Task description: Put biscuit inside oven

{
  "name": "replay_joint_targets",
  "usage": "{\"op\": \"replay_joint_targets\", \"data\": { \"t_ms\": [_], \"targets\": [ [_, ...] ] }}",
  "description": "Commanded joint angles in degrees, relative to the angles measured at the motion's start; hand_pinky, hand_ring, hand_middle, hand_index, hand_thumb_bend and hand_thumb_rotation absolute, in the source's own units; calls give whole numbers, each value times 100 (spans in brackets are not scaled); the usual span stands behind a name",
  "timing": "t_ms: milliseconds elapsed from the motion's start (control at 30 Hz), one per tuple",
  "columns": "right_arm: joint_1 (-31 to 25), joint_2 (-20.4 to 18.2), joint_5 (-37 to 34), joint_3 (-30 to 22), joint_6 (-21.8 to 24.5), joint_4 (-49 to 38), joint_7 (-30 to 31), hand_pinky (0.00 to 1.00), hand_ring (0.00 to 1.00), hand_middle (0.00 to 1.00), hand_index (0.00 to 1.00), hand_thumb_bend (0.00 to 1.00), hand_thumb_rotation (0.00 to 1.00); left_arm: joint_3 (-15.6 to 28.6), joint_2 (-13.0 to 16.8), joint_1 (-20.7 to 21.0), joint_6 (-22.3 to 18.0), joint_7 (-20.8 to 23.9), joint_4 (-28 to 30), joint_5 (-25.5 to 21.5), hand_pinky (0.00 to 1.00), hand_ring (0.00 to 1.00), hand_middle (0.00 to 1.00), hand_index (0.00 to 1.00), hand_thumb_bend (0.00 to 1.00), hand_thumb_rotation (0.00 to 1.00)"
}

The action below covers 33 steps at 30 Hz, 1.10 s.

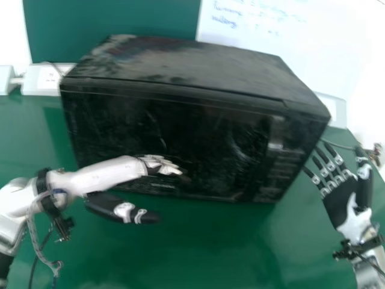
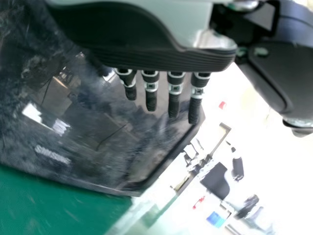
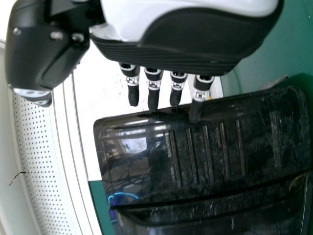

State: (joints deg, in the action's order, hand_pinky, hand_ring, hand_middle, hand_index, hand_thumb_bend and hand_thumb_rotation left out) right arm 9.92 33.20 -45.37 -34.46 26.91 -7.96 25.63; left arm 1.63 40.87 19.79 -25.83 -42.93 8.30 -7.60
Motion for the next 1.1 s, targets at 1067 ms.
{"op": "replay_joint_targets", "data": {
  "t_ms": [1067],
  "targets": [
    [125,-38,-22,-3,18,4,-130,92,96,98,100,85,100,2363,-3300,-8041,865,1141,4292,-2547,90,87,88,87,83,100]
  ]
}}
